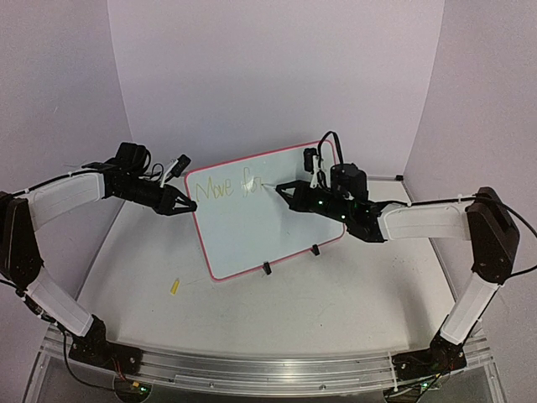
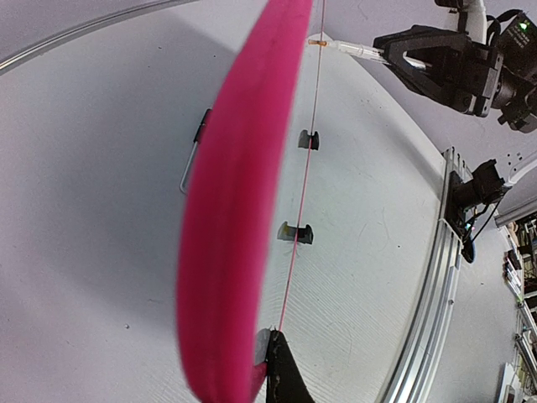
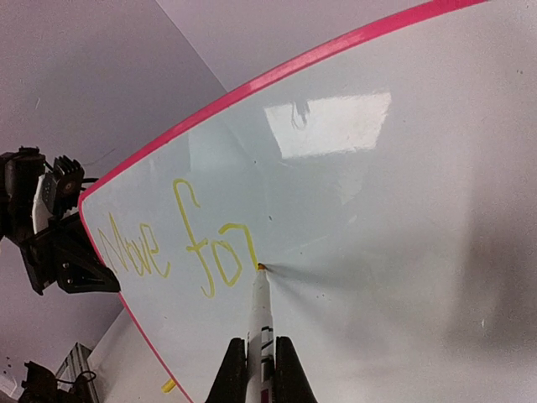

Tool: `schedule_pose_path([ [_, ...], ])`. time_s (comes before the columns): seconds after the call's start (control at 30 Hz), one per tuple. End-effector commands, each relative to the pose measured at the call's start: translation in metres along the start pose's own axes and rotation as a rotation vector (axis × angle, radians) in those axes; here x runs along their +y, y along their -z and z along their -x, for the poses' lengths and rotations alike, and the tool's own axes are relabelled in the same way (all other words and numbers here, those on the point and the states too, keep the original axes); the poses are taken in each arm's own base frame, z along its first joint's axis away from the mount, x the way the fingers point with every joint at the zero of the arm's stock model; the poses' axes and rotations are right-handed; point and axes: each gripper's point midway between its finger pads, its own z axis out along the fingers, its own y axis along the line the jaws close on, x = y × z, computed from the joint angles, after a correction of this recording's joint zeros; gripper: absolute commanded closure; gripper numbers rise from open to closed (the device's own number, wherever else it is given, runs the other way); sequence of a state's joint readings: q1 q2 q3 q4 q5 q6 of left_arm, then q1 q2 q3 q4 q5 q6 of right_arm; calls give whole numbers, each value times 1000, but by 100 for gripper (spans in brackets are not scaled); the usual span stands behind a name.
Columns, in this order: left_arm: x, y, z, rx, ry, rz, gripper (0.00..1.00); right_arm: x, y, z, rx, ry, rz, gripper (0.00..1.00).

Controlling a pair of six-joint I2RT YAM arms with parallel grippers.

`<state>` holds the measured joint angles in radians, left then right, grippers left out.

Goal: Write a sentence on the whiteboard

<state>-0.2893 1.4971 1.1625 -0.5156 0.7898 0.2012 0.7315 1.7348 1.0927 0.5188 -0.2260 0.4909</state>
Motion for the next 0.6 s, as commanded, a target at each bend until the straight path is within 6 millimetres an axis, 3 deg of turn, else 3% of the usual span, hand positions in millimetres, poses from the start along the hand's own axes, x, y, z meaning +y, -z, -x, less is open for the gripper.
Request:
schedule_pose_path([
  [0.0, 3, -7, -11, 50, -37, 55, 100, 0, 0, 29, -113, -14, -15, 100],
  [0.2, 3, -7, -11, 51, -39, 54, 100, 0, -4, 29, -110, -12, -13, 100],
  [0.57, 2, -8, -11, 52, -40, 55, 100, -17, 0, 23, -117, -41, -94, 100],
])
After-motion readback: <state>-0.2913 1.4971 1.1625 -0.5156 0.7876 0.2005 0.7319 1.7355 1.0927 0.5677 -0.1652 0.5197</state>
